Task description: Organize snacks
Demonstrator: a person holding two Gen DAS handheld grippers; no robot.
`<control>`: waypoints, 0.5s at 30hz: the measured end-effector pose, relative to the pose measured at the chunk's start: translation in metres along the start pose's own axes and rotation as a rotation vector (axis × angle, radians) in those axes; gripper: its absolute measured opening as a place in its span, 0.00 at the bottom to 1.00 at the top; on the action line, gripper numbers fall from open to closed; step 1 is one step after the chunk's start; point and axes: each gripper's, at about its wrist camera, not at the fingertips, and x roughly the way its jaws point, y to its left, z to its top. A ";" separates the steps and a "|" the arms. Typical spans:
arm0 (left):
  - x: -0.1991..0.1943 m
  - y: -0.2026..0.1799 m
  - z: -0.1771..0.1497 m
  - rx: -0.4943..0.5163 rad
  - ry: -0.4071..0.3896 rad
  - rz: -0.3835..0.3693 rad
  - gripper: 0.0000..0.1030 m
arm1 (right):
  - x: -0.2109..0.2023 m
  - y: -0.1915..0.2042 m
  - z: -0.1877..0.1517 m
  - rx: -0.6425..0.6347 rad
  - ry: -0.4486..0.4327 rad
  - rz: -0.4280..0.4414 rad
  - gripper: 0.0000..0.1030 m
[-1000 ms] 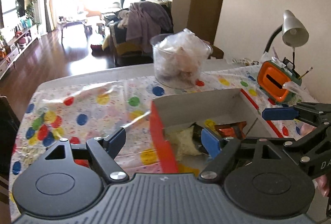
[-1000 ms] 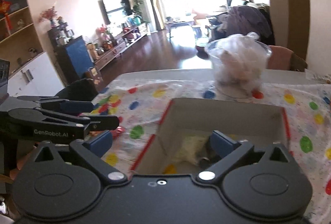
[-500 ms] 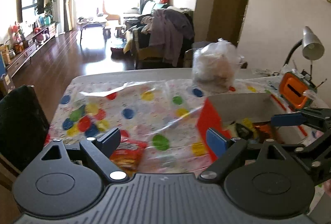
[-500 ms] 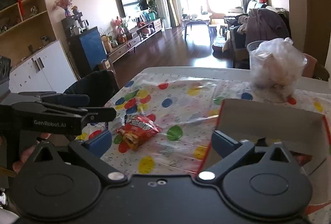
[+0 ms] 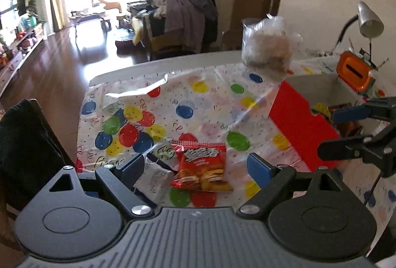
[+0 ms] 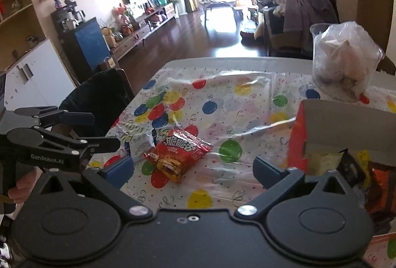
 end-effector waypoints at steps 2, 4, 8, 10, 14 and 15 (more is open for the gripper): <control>0.006 0.010 0.000 0.019 0.014 -0.016 0.88 | 0.011 0.005 0.002 0.013 0.014 -0.014 1.00; 0.014 0.018 0.000 0.048 0.036 -0.037 0.88 | 0.022 0.010 0.005 0.031 0.031 -0.030 1.00; 0.034 0.032 0.000 0.092 0.087 -0.051 0.88 | 0.045 0.017 0.011 0.069 0.063 -0.064 1.00; 0.044 0.039 -0.002 0.115 0.117 -0.059 0.88 | 0.058 0.019 0.014 0.094 0.087 -0.082 1.00; 0.062 0.052 -0.007 0.157 0.165 -0.075 0.88 | 0.085 0.022 0.018 0.141 0.140 -0.112 1.00; 0.066 0.055 -0.008 0.166 0.175 -0.079 0.88 | 0.090 0.024 0.019 0.150 0.153 -0.117 1.00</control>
